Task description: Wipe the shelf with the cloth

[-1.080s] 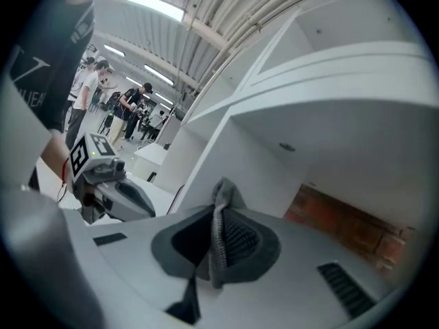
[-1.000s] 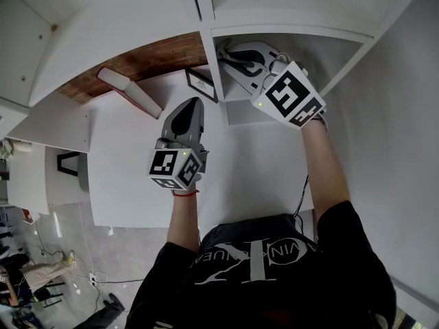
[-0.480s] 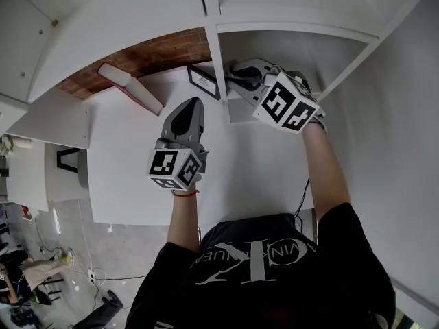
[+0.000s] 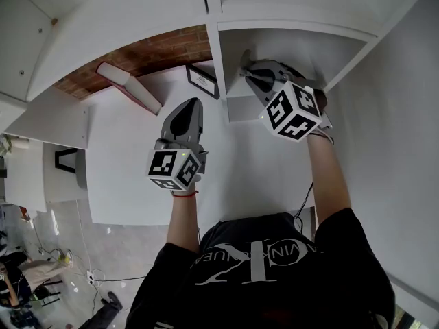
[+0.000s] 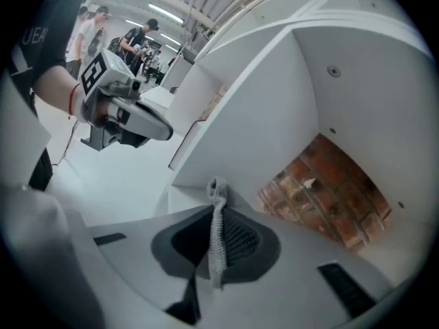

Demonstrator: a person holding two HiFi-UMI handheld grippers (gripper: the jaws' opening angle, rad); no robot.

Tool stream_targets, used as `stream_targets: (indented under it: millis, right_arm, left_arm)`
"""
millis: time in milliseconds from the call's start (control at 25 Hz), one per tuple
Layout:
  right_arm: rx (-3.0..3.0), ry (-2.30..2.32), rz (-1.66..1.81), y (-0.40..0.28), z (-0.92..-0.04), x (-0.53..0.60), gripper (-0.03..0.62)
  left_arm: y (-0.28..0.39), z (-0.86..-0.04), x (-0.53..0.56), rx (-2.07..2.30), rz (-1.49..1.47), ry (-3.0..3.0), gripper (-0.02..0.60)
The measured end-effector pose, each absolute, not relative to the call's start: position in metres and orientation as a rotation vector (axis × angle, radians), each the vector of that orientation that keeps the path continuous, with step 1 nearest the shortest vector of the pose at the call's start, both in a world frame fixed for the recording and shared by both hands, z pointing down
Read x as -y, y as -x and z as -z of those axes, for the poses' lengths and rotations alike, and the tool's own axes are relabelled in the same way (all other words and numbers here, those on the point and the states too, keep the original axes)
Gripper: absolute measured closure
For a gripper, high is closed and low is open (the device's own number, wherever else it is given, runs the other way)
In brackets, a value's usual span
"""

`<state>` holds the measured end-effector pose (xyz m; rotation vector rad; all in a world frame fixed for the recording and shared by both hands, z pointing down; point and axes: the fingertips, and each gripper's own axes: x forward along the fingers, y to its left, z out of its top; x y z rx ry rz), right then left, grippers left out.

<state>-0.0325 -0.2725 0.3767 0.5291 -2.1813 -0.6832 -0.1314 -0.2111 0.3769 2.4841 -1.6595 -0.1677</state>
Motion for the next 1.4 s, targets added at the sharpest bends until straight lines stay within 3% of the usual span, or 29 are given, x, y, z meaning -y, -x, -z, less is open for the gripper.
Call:
stream_targets:
  millis: [440,1160,1400]
  right_arm:
    - [1.523,-1.046,0.795,-0.092,-0.332,0.296,0.566]
    - [1.307,-1.268,0.834,-0.134,-0.263,0.321,0.566]
    - [1.017,-0.959,1.241,-0.104,-0.247,0.308,0.566]
  left_arm:
    - [0.13,-0.376,0.212,1.636,0.208,-2.487,0.572]
    - [0.133,-0.371,0.208,1.618,0.267,-2.494,0.572]
    - [0.135,-0.368,0.205,1.607,0.275,-2.501,0.572]
